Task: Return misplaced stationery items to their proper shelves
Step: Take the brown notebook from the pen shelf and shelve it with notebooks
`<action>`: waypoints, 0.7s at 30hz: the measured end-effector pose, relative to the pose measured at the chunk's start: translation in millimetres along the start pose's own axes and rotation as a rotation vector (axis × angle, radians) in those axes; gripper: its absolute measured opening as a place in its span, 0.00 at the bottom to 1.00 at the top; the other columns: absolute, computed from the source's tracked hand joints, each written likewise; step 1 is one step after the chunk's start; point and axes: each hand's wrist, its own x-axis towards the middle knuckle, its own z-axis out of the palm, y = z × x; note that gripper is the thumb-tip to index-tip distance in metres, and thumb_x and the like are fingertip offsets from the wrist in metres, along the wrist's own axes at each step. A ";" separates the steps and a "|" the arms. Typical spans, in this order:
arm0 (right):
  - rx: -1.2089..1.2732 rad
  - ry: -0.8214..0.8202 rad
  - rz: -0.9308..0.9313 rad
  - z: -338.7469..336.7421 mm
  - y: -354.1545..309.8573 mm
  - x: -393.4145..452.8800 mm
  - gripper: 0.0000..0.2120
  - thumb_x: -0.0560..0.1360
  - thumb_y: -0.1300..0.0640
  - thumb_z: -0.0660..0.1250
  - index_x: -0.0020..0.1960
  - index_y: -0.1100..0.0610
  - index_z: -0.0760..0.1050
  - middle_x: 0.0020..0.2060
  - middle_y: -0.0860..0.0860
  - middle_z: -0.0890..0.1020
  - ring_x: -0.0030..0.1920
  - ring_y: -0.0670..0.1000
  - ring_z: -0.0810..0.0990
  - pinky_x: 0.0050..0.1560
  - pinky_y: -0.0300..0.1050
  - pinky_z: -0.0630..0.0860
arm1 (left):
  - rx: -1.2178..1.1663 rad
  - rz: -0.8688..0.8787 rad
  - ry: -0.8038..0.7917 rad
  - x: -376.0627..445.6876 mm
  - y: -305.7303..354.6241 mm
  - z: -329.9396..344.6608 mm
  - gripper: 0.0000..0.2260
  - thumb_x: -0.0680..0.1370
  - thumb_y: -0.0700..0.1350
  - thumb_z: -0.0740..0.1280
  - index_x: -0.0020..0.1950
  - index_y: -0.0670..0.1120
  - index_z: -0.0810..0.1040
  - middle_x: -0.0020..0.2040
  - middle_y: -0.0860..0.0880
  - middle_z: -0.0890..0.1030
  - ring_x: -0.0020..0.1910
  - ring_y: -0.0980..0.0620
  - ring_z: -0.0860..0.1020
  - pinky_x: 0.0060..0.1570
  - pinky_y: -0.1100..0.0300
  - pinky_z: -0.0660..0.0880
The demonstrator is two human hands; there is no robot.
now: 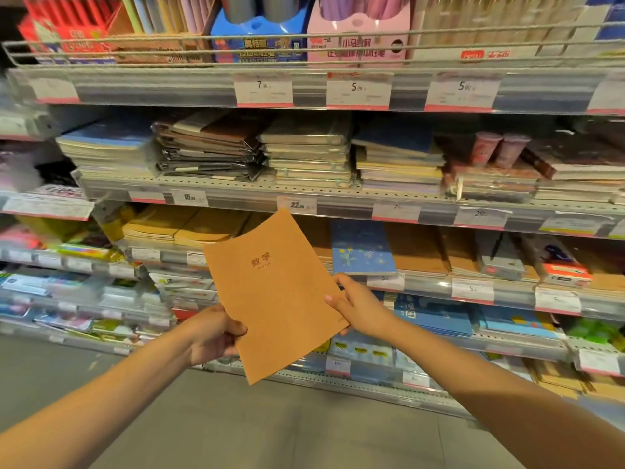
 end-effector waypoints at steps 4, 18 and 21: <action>0.000 -0.021 0.021 2.2 3.1 12.8 0.12 0.79 0.56 0.58 0.61 0.58 0.65 0.44 0.54 0.78 0.32 0.46 0.78 0.26 0.37 0.77 | 0.044 -0.035 0.037 12.4 -1.3 -0.7 0.14 0.78 0.27 0.51 0.47 0.42 0.72 0.39 0.45 0.76 0.38 0.48 0.76 0.27 0.60 0.79; 0.045 -0.064 0.112 10.5 23.9 54.3 0.14 0.79 0.57 0.56 0.63 0.60 0.64 0.48 0.57 0.76 0.26 0.41 0.78 0.23 0.35 0.73 | 0.082 -0.127 0.010 44.2 15.9 -17.4 0.16 0.76 0.26 0.51 0.46 0.42 0.74 0.30 0.48 0.83 0.28 0.52 0.82 0.25 0.60 0.80; 0.127 0.009 0.142 4.6 27.6 65.0 0.14 0.79 0.58 0.56 0.64 0.59 0.63 0.51 0.59 0.77 0.27 0.44 0.78 0.23 0.34 0.74 | 0.106 -0.022 0.022 56.4 34.5 -12.3 0.16 0.77 0.27 0.52 0.50 0.44 0.72 0.40 0.46 0.79 0.39 0.49 0.77 0.30 0.58 0.78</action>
